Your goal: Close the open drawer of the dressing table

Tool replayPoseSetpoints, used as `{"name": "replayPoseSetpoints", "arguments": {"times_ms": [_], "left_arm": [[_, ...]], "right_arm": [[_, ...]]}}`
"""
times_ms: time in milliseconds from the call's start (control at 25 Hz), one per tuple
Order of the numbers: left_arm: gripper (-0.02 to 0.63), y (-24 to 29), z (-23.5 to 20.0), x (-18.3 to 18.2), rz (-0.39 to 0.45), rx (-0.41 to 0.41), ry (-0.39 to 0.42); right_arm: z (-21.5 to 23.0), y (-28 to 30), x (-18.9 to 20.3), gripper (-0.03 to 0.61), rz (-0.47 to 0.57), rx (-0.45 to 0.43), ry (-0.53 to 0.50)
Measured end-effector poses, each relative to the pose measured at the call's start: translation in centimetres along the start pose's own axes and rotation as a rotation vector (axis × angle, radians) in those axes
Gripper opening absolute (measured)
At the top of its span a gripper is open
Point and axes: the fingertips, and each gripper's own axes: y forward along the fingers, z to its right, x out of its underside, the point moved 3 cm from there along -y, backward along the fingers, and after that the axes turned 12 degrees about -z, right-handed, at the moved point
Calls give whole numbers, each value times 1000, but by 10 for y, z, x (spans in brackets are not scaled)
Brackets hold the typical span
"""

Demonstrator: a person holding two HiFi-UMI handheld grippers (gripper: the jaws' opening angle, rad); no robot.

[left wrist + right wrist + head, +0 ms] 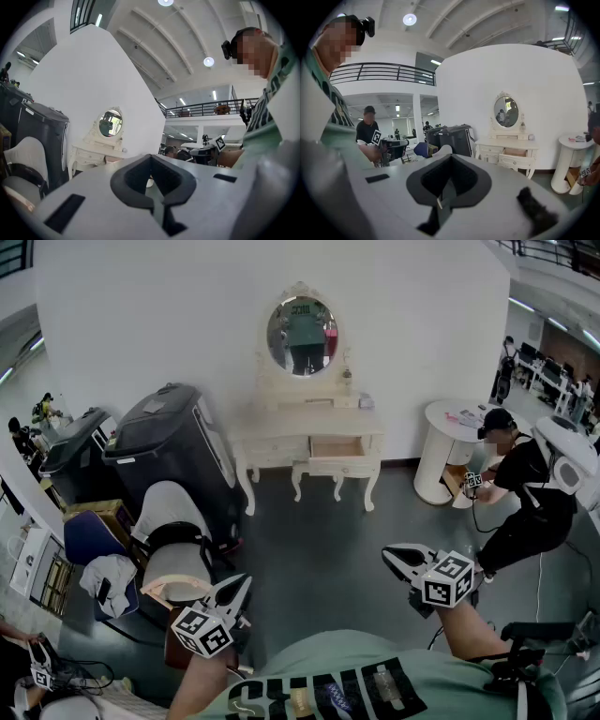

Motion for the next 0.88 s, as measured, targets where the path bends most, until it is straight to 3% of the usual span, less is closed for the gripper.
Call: {"name": "replayPoseSetpoints", "arguments": {"times_ms": [440, 880], "left_arm": [[9, 1, -12, 0, -1, 26, 0], [9, -34, -52, -9, -9, 40, 2]], "right_arm": [[-6, 13, -4, 11, -7, -1, 3], [-36, 56, -30, 11, 18, -27, 54]]}}
